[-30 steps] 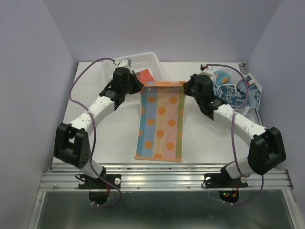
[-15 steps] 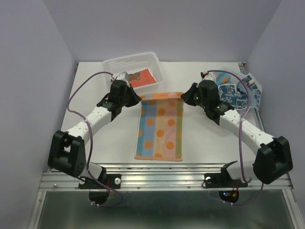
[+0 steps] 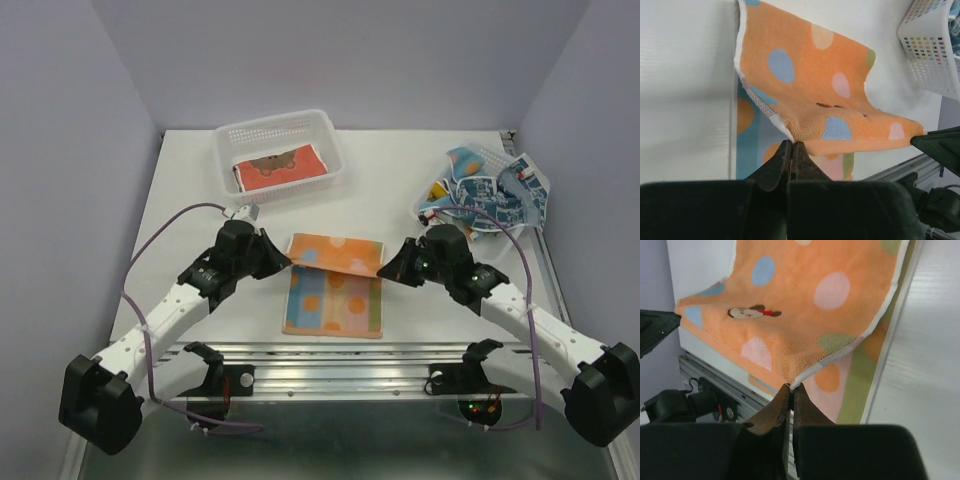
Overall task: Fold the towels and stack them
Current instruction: Fold the towel
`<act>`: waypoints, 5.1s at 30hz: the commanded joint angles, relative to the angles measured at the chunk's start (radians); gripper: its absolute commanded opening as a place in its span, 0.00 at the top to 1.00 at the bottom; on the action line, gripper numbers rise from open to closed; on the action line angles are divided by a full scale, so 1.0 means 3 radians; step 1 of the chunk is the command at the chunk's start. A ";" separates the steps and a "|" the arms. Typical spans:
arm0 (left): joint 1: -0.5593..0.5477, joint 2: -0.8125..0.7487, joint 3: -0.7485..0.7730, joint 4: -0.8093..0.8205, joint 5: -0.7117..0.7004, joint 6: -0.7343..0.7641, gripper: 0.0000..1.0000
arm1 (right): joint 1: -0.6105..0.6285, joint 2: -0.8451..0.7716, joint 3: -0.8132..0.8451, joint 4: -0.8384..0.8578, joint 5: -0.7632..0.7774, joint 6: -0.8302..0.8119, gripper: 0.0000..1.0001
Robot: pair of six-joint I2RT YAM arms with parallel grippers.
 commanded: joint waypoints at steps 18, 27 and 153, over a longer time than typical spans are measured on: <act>-0.0318 -0.0493 -0.0402 -0.0897 0.0252 -0.0183 1.00 | 0.0350 -0.0451 -0.0233 -0.1007 -0.0468 0.0111 0.99; -0.0421 -0.0279 -0.0535 -0.0912 0.0232 -0.0234 1.00 | 0.0350 -0.0195 -0.0718 -0.0721 -0.0724 0.0178 0.99; 0.0188 0.2232 0.1203 0.0698 -0.0244 0.0497 1.00 | -0.0192 0.2525 0.1404 -0.0179 0.0790 -0.1223 0.77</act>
